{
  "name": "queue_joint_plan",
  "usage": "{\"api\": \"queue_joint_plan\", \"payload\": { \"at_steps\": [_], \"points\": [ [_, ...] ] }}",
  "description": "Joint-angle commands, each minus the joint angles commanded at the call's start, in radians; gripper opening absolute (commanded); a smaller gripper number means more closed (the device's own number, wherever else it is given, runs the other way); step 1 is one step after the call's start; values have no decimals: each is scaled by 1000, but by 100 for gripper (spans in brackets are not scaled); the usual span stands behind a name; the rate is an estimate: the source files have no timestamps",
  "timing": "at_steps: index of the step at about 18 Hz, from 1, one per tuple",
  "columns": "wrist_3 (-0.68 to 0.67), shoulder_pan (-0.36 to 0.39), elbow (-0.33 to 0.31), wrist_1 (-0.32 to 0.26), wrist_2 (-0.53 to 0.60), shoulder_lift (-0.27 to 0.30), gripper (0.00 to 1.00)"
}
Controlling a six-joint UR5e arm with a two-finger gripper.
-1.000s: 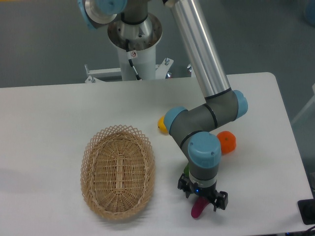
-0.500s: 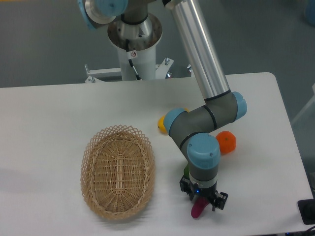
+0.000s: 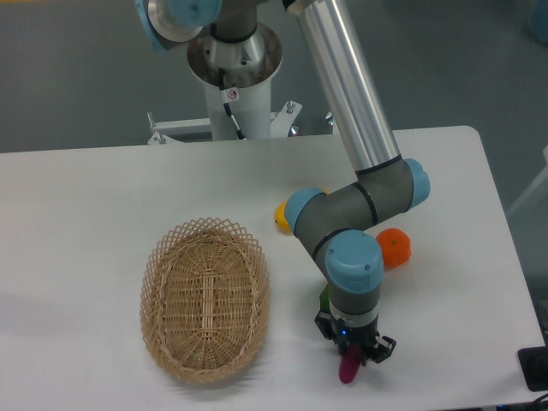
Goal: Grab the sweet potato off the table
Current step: 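Lower the gripper and close its fingers around the purple sweet potato, then lift the grasped sweet potato up off the table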
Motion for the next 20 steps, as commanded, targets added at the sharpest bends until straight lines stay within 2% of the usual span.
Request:
{"api": "queue_joint_plan", "payload": {
  "at_steps": [5, 10, 16, 18, 20],
  "points": [
    [3, 2, 21, -3, -8, 23, 40],
    [49, 5, 20, -26, -21, 98, 41],
    [63, 11, 18, -215, -95, 285, 41],
    [63, 21, 18, -247, -110, 320, 41],
    [74, 43, 20, -253, -114, 331, 41]
  ]
}}
